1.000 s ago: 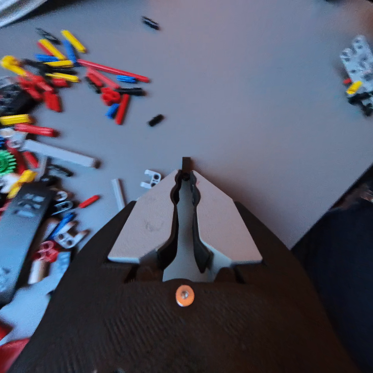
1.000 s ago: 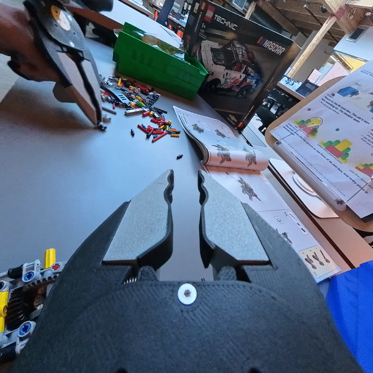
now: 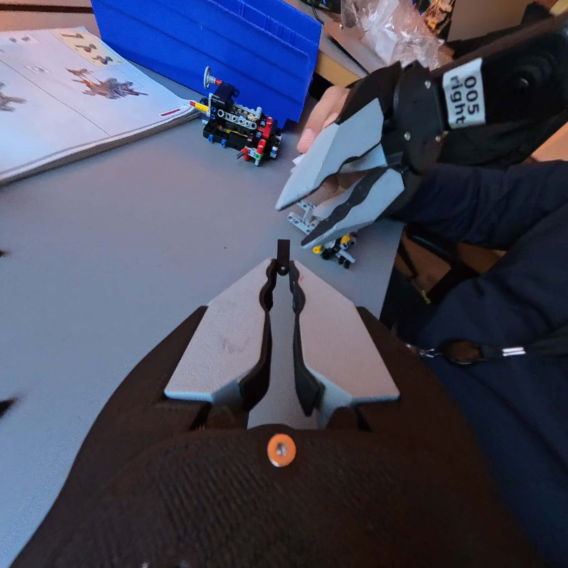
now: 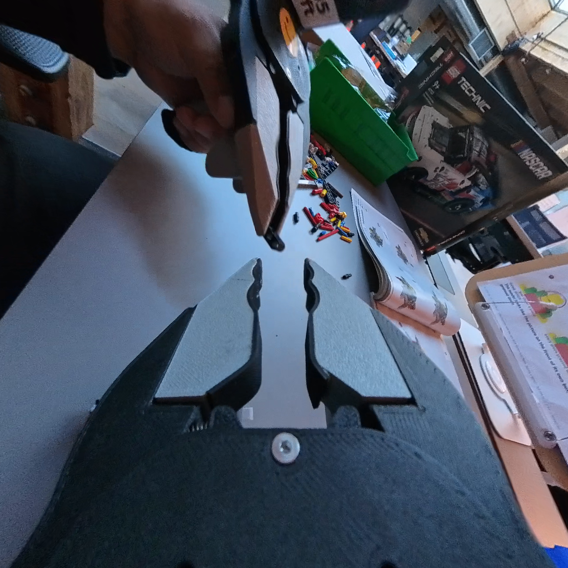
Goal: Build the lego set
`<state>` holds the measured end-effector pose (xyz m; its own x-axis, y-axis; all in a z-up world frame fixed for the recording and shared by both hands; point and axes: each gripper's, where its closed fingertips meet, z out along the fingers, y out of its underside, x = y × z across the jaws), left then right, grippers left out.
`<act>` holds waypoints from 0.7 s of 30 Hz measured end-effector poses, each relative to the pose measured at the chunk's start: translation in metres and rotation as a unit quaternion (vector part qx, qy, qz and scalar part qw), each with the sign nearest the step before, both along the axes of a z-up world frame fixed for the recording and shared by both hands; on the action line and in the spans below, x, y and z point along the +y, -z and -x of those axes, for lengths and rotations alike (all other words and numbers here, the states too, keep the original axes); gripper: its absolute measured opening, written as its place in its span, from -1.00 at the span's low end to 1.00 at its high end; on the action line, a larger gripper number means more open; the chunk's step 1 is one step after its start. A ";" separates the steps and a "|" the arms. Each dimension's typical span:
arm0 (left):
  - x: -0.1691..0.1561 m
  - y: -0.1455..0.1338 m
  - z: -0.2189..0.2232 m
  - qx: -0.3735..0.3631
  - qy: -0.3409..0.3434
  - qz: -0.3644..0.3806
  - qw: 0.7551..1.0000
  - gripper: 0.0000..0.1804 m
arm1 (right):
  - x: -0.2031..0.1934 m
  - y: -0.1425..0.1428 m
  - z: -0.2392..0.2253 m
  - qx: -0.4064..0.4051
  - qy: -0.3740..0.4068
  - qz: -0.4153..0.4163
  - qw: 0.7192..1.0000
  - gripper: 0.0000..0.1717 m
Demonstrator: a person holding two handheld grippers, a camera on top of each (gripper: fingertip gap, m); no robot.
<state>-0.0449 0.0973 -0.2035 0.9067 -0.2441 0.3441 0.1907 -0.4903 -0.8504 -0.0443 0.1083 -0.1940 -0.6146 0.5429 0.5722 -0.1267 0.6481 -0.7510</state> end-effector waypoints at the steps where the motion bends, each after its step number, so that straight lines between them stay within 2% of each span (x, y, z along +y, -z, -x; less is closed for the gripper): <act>1: 0.002 0.001 -0.004 -0.014 0.001 0.001 1.000 -0.95 | -0.003 0.001 -0.002 0.003 -0.003 -0.009 1.000 -0.72; 7: 0.008 0.001 -0.021 -0.059 0.018 -0.003 0.998 -0.94 | -0.012 0.011 -0.007 0.022 -0.017 -0.069 0.997 -0.83; 21: 0.010 0.001 -0.016 -0.084 -0.004 -0.018 0.996 -0.94 | -0.008 0.013 -0.002 0.034 0.002 -0.088 0.996 -0.90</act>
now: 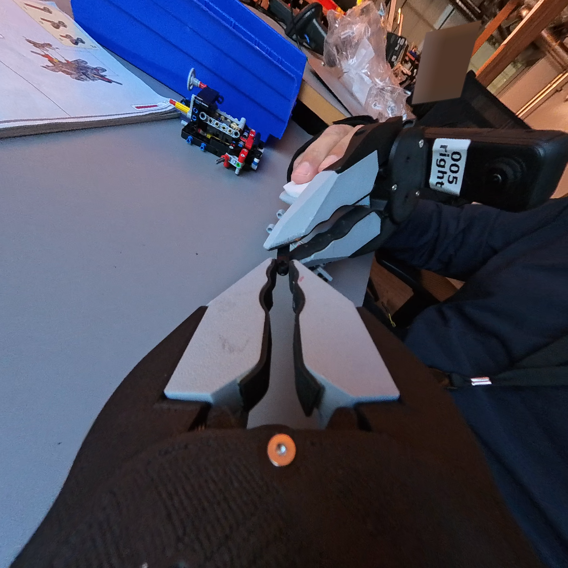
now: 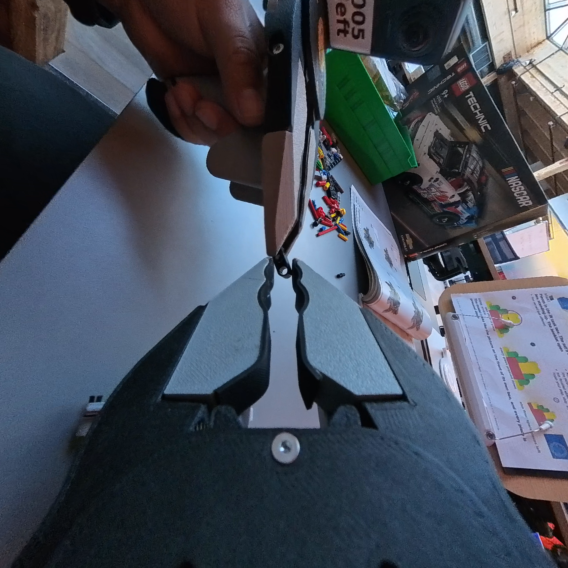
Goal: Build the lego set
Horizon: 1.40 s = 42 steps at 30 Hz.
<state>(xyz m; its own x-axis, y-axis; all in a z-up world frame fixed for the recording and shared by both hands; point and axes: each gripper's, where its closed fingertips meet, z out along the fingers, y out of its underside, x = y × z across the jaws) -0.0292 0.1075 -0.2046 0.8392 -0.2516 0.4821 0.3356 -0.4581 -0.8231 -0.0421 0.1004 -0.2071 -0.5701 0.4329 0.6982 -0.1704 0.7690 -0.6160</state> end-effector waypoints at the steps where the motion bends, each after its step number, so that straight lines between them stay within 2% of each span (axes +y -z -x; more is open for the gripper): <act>1: 0.000 0.000 0.001 -0.006 -0.001 -0.002 1.000 -0.94 | 0.001 0.000 0.000 -0.001 0.001 -0.001 1.000 -0.90; 10: 0.002 0.002 0.004 -0.013 -0.014 0.003 1.000 -0.94 | 0.004 0.005 0.002 -0.008 0.008 -0.006 1.000 -0.92; 14: 0.000 0.006 0.007 -0.020 -0.018 0.010 1.000 -0.86 | 0.013 0.006 0.008 -0.005 0.029 -0.010 1.000 -0.93; 17: -0.002 0.012 0.013 -0.013 -0.034 0.023 0.999 -0.72 | 0.025 0.005 0.015 -0.008 0.055 -0.001 0.998 -0.93; 20: -0.004 0.021 0.021 0.031 -0.054 0.035 0.997 -0.70 | 0.040 0.004 0.023 -0.011 0.085 0.016 0.996 -0.93; 25: 0.002 0.011 0.028 0.052 -0.076 -0.004 0.996 -0.71 | 0.059 -0.006 0.029 -0.001 0.123 0.039 0.992 -0.94; 29: 0.005 0.010 0.035 0.049 -0.095 -0.007 0.994 -0.71 | 0.065 -0.016 0.030 0.012 0.138 0.061 0.988 -0.93; 42: 0.011 0.001 0.038 0.032 -0.097 -0.036 0.994 -0.71 | 0.059 -0.015 0.031 0.002 0.134 0.077 0.988 -0.93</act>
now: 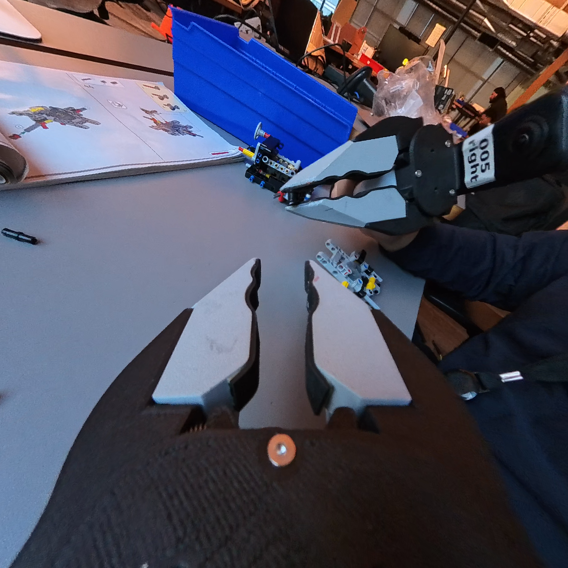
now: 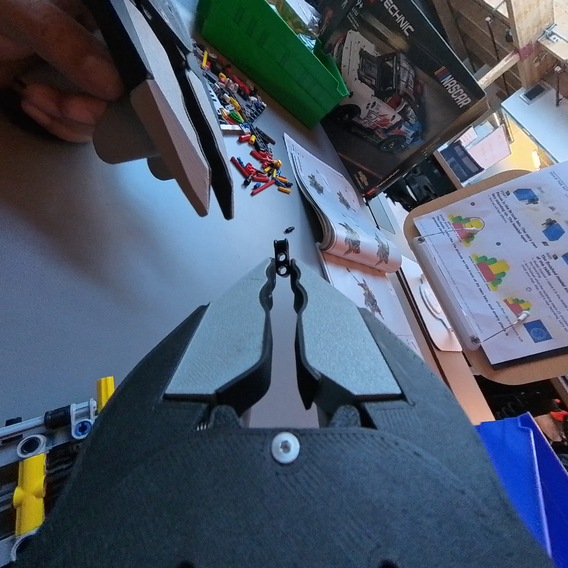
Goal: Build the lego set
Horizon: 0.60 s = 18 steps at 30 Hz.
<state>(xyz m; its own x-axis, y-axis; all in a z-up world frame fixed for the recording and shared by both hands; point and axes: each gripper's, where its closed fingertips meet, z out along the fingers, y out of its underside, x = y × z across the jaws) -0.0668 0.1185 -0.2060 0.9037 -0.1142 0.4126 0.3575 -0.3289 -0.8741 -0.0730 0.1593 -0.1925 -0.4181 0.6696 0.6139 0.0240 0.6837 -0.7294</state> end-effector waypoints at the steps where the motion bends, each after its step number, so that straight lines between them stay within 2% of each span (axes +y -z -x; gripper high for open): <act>1: -0.001 -0.001 0.001 -0.002 -0.001 -0.004 1.000 -0.71 | 0.001 0.000 0.001 -0.002 0.001 0.005 1.000 -0.93; 18: -0.001 -0.006 -0.002 0.026 -0.003 -0.021 0.999 -0.71 | 0.008 -0.002 0.004 -0.012 0.000 0.071 0.997 -0.94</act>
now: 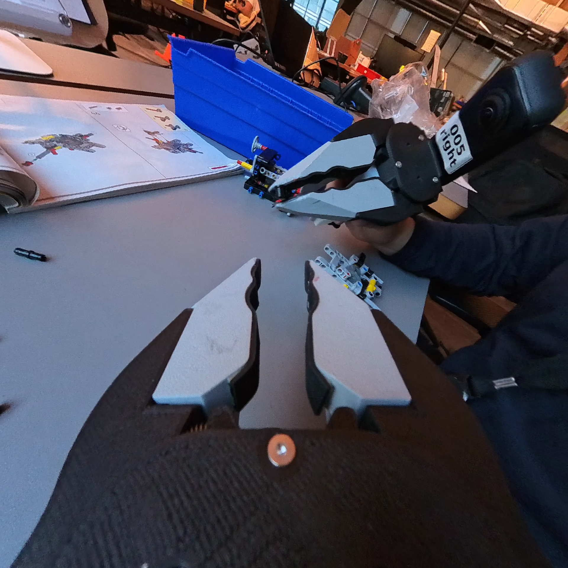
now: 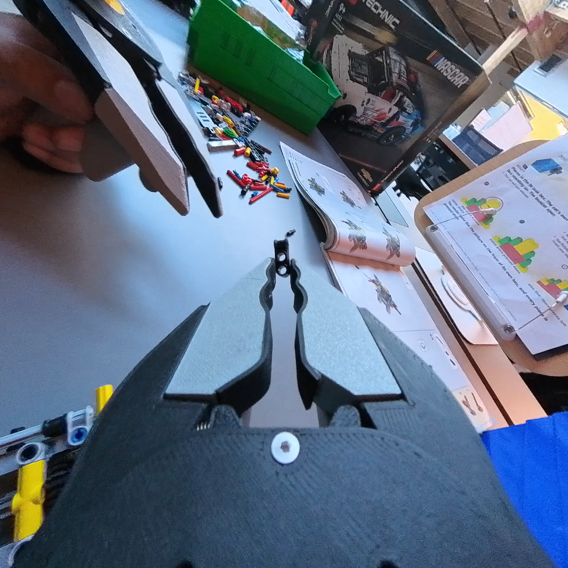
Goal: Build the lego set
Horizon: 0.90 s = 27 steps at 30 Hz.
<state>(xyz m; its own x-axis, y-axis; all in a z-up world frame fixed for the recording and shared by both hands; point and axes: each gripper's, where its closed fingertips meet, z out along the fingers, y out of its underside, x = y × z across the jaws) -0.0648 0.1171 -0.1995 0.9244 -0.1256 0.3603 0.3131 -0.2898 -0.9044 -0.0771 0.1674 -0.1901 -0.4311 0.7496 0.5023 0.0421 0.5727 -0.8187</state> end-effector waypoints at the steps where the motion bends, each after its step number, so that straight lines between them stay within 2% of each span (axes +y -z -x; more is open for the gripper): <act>1: 0.000 0.000 -0.001 0.006 0.000 -0.001 1.000 -0.71 | -0.002 -0.001 -0.001 0.003 -0.007 0.003 1.000 -0.94; 6: -0.001 -0.002 -0.008 0.041 0.007 -0.006 0.999 -0.71 | -0.002 -0.011 -0.002 0.027 -0.007 0.019 0.999 -0.94; 13: 0.005 0.000 -0.007 0.052 0.006 -0.002 0.999 -0.72 | 0.002 -0.022 -0.004 0.032 -0.026 0.096 0.995 -0.94; 20: 0.003 -0.004 -0.013 0.090 0.007 -0.017 0.996 -0.72 | 0.042 -0.054 -0.004 0.120 0.064 0.121 0.983 -0.94; 27: 0.004 -0.002 -0.013 0.083 0.010 -0.011 0.996 -0.72 | 0.036 -0.045 0.000 0.097 0.053 0.120 0.987 -0.95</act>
